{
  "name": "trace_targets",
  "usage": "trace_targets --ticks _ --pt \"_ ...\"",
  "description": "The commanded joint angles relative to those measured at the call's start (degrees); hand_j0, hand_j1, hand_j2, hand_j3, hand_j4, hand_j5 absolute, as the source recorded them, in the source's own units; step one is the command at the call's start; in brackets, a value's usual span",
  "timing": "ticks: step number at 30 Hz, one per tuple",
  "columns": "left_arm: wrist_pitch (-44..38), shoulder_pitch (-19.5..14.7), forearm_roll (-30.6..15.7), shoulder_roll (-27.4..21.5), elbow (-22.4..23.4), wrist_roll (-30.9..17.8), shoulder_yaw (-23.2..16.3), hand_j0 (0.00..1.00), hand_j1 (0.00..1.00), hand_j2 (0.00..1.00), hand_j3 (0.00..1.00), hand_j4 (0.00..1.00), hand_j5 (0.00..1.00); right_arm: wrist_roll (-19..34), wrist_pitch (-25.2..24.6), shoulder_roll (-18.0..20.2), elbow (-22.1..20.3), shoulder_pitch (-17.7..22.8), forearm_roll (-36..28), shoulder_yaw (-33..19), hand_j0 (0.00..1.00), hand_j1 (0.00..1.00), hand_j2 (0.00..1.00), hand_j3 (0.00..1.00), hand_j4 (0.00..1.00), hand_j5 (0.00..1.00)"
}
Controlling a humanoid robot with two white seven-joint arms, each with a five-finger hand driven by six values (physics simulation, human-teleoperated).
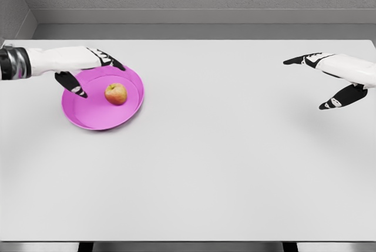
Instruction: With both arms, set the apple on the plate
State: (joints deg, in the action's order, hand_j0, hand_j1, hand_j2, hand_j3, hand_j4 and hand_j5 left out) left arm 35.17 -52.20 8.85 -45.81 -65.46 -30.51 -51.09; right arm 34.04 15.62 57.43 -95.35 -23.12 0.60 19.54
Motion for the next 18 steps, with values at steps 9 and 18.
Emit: trace_targets --ticks 9,18 --pt "-0.17 4.57 -8.41 -4.2 5.08 0.1 7.76 1.0 1.0 1.0 1.0 1.0 1.0 -0.02 -0.15 -0.04 0.34 0.0 -0.25 -0.03 1.0 1.0 1.0 1.0 1.0 1.0" --pt "-0.17 5.01 -7.71 -4.11 5.52 0.01 7.76 1.0 1.0 1.0 1.0 1.0 1.0 -0.02 -0.15 -0.04 0.34 0.0 -0.25 -0.03 1.0 1.0 1.0 1.0 1.0 1.0"
